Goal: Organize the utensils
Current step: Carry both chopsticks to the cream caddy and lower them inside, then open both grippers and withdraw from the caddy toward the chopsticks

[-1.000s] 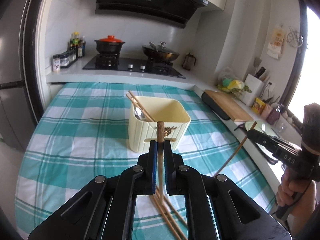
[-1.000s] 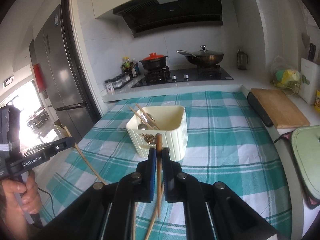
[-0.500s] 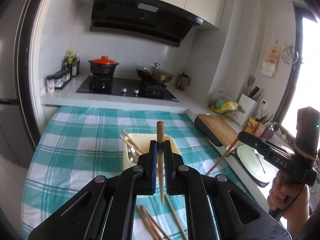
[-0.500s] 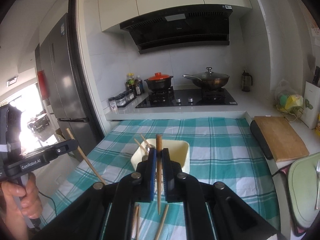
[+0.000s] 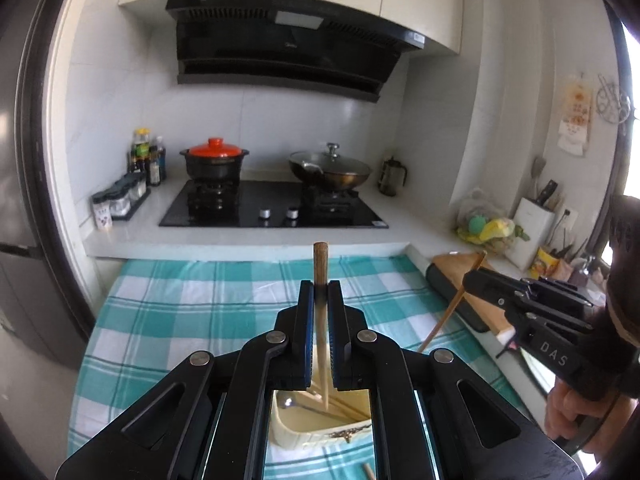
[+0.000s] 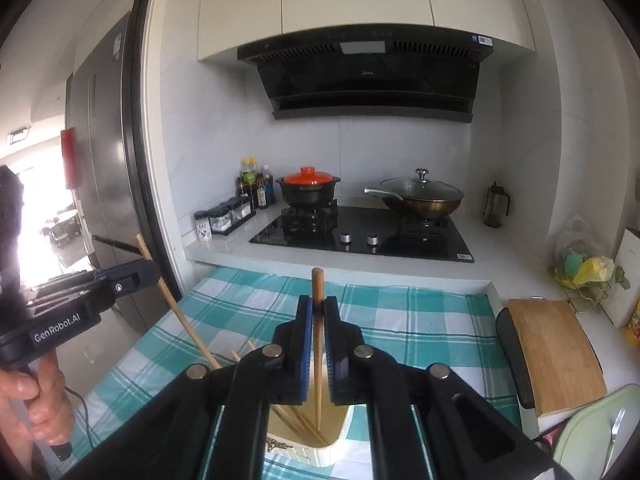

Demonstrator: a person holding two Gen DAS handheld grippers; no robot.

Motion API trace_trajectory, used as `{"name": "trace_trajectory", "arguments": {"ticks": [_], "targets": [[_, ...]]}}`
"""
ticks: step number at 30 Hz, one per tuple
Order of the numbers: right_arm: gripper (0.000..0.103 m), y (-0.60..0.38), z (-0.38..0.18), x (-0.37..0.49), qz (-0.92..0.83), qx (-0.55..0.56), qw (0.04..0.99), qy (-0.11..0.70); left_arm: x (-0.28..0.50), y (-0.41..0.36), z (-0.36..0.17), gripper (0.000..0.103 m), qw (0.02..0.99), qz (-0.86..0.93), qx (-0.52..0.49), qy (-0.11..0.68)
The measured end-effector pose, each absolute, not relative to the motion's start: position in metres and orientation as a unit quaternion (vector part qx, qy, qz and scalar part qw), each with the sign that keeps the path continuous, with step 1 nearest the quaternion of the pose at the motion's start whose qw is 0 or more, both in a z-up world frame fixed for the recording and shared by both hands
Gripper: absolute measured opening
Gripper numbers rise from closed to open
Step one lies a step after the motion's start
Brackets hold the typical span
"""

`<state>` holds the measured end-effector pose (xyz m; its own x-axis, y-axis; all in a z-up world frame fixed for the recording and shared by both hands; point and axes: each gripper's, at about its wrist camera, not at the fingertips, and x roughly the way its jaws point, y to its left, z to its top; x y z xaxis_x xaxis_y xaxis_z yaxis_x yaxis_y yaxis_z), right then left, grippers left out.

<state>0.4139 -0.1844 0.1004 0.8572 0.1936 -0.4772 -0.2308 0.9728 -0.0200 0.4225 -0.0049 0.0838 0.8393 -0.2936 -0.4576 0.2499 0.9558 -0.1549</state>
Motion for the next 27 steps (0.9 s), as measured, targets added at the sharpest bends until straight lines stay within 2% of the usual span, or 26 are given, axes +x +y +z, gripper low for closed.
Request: {"name": "trace_trajectory", "arguments": {"ticks": [7, 13, 14, 16, 18, 21, 24, 25, 27], "targets": [[0.006, -0.179, 0.046, 0.463, 0.114, -0.053, 0.938, 0.323, 0.463, -0.015, 0.037, 0.004, 0.938, -0.140, -0.045, 0.313], [0.007, -0.182, 0.016, 0.486, 0.136, -0.017, 0.927, 0.350, 0.479, -0.019, 0.015, 0.005, 0.932, -0.127, -0.048, 0.335], [0.007, -0.183, 0.013, 0.489, 0.138, -0.008, 0.926, 0.352, 0.481, -0.019, 0.013, 0.008, 0.931, -0.127, -0.050, 0.339], [0.013, -0.185, 0.008, 0.495, 0.142, 0.008, 0.924, 0.355, 0.483, -0.018, 0.010, 0.026, 0.929, -0.125, -0.051, 0.344], [0.018, -0.187, 0.009, 0.494, 0.144, 0.021, 0.925, 0.351, 0.479, -0.014, 0.013, 0.053, 0.933, -0.115, -0.052, 0.337], [0.028, -0.190, 0.019, 0.483, 0.147, 0.021, 0.929, 0.338, 0.466, -0.005, 0.019, 0.070, 0.938, -0.110, -0.054, 0.324], [0.039, -0.196, 0.033, 0.463, 0.144, 0.015, 0.936, 0.320, 0.447, 0.002, 0.026, 0.081, 0.942, -0.104, -0.051, 0.316], [0.040, -0.198, 0.037, 0.455, 0.144, 0.013, 0.938, 0.314, 0.440, 0.004, 0.027, 0.083, 0.943, -0.103, -0.048, 0.313], [0.041, -0.202, 0.042, 0.435, 0.140, 0.009, 0.941, 0.307, 0.421, 0.006, 0.029, 0.094, 0.947, -0.098, -0.041, 0.301]]}}
